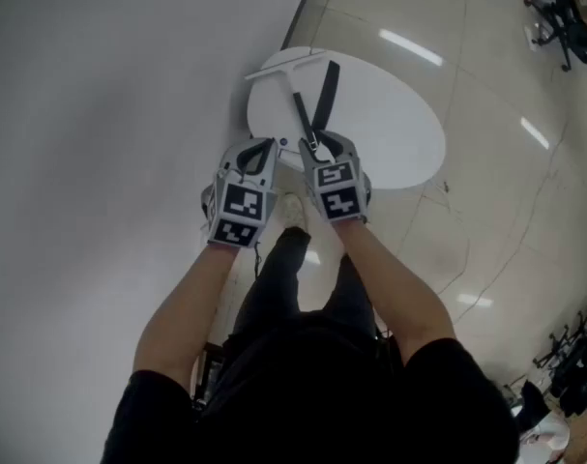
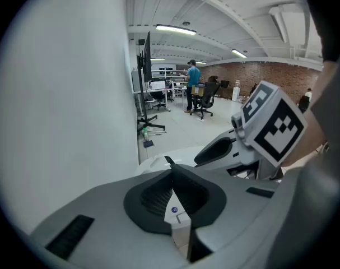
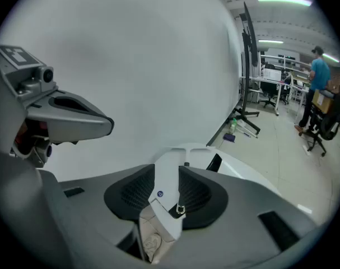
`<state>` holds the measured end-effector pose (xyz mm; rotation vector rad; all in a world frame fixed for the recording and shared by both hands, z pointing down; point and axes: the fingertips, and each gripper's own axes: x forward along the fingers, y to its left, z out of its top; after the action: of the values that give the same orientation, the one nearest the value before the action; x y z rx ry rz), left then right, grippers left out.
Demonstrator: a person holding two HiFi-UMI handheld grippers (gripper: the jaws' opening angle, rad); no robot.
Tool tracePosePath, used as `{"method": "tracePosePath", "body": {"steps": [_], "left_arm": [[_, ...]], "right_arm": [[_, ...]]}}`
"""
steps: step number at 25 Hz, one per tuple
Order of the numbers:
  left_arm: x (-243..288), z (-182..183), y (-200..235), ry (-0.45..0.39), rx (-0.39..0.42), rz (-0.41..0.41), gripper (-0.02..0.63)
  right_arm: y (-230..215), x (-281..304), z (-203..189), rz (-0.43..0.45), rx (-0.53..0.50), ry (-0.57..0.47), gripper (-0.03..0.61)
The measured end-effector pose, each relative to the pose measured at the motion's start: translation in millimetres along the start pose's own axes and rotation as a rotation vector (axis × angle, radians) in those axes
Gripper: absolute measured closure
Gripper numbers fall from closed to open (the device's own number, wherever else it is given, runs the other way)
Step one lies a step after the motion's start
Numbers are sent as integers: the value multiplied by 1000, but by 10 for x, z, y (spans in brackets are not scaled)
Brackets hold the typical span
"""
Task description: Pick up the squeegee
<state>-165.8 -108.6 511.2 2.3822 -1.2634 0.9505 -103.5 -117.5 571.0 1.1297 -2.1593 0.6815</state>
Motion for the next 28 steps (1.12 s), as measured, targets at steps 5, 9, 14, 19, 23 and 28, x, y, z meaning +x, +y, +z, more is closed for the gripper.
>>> {"method": "tracePosePath", "body": {"steps": [5,9,14,19,23,28], "left_arm": [[344,-156,248,21,-15,23,609],[634,-249,428,27,-41,43,609],[645,-127,610,19,-93,70,609],[429,33,705,36,-115,87,609],[143,273,676,54,-111,94,609],[456,-36,908,69,-124,78,609]], "right_arm": [[-199,718,-28,-29,-11,49,440],[-390,1246,-36,-63,9,89,440],[-318,1400,67,-79,35,121,440],[-147,1245,219,-75,51,147,440],[-32,981,387,-74,67,177,440],[-69,1439,270,-113,64,210,454]]}}
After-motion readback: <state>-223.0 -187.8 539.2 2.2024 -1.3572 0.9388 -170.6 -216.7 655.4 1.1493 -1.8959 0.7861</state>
